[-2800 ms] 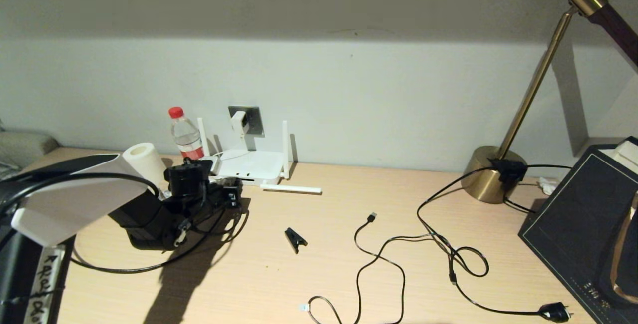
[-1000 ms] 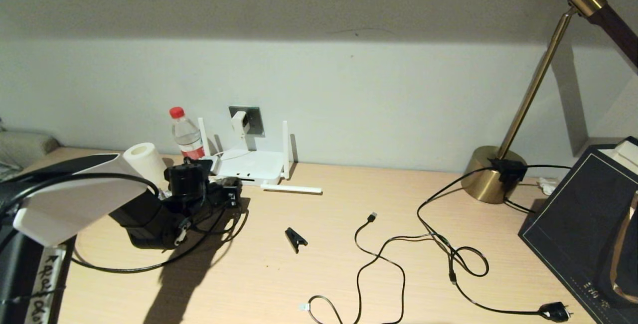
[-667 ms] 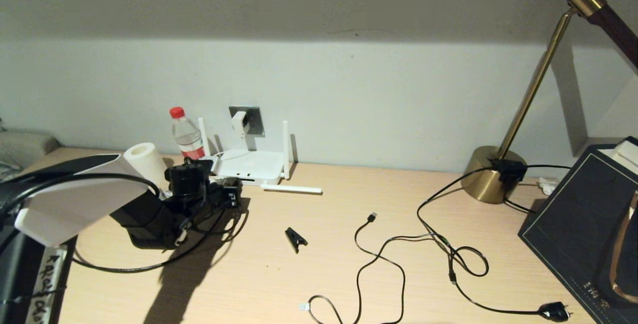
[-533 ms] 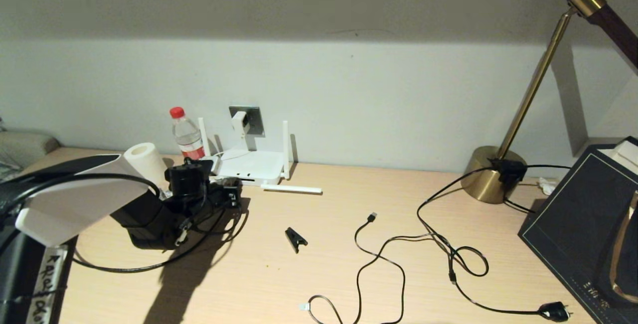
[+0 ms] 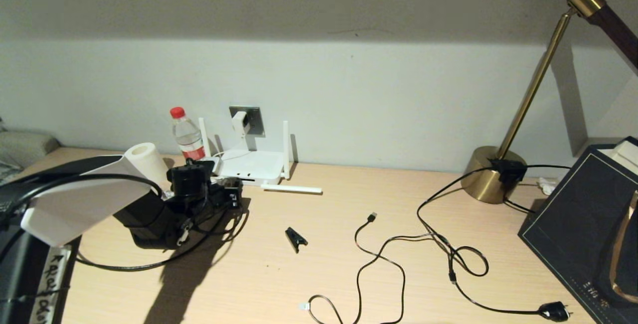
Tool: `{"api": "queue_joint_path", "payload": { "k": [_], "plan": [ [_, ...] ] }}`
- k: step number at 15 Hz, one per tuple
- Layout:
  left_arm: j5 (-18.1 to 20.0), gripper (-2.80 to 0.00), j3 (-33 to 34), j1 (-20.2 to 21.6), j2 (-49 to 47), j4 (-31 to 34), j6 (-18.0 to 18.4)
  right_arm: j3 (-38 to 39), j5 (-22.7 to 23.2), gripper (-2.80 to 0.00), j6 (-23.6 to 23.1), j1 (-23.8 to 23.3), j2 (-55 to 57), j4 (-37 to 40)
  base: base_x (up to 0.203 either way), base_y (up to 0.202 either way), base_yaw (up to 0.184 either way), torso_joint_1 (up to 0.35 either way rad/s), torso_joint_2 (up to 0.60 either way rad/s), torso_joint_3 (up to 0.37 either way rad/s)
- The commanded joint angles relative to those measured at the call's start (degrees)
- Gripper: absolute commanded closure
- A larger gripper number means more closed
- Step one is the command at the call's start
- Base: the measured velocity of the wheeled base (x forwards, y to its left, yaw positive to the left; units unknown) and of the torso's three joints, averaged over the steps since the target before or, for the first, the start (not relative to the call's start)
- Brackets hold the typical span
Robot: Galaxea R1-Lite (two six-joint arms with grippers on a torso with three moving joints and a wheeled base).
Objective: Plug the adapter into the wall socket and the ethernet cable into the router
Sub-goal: Plug cable into router interface
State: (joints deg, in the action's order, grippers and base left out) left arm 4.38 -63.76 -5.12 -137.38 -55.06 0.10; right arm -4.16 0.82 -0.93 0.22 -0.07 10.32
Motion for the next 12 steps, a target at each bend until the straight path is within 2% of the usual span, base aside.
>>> {"api": "queue_joint_path", "payload": {
  "k": [1,12],
  "plan": [
    [0.0,0.00,0.0,0.0,-0.1,-0.5,0.0,0.0,0.1,0.00,0.0,0.0,0.1,0.1,0.000,0.000,0.000,0.000,0.00,0.000],
    [0.0,0.00,1.2,-0.1,0.7,-0.7,0.0,0.0,0.1,0.00,0.0,0.0,0.1,0.1,0.000,0.000,0.000,0.000,0.00,0.000]
  ]
}}
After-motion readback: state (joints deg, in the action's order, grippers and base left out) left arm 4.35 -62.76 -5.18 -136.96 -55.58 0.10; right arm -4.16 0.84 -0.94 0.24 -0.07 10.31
